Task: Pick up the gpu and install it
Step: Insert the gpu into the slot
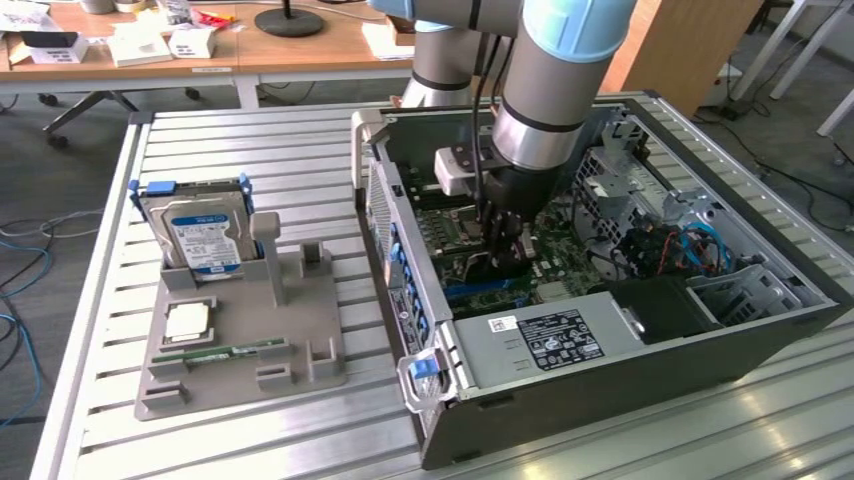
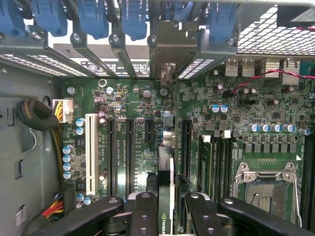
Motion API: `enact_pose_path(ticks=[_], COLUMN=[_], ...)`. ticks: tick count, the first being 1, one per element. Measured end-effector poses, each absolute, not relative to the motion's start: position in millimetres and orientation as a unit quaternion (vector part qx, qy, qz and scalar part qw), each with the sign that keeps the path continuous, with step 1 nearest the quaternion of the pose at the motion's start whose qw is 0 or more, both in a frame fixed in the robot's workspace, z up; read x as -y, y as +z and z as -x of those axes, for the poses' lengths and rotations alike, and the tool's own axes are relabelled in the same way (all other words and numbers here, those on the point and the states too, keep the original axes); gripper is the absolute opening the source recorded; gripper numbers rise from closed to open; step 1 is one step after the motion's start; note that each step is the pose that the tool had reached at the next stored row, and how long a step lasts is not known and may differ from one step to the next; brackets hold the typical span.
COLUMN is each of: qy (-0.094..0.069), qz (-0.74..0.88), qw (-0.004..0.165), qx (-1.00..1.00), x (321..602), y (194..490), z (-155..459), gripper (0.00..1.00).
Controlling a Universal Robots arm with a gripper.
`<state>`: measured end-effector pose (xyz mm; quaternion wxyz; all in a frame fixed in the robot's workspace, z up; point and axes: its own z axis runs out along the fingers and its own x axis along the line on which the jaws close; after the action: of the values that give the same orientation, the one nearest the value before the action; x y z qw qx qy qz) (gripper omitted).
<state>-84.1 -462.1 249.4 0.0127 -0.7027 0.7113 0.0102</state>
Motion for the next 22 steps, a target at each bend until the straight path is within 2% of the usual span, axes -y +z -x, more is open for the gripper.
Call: enact_pose_path(ticks=[22], qy=[0.010], qz=[0.701], qw=[0.012], qx=[-0.713], x=[462.6], y=[247.0], z=[84.0], gripper=[0.26])
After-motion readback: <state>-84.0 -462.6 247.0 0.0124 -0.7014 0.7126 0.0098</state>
